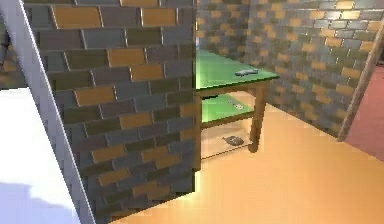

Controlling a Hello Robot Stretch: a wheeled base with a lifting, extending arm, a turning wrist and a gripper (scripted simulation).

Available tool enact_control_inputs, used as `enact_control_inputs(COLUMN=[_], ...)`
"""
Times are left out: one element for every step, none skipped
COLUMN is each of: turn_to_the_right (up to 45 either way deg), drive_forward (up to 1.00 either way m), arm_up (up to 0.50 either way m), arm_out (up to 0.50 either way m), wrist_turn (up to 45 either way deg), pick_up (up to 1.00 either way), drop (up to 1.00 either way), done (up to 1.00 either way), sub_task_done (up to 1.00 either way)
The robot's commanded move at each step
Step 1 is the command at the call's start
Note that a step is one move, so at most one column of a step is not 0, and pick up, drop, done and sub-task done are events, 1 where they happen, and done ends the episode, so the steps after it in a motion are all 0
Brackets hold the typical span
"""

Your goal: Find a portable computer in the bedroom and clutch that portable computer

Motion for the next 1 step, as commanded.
enact_control_inputs(turn_to_the_right=[-45.0], drive_forward=[0.00], arm_up=[0.00], arm_out=[0.00], wrist_turn=[0.0], pick_up=[0.00], drop=[0.00], done=[0.00], sub_task_done=[0.00])
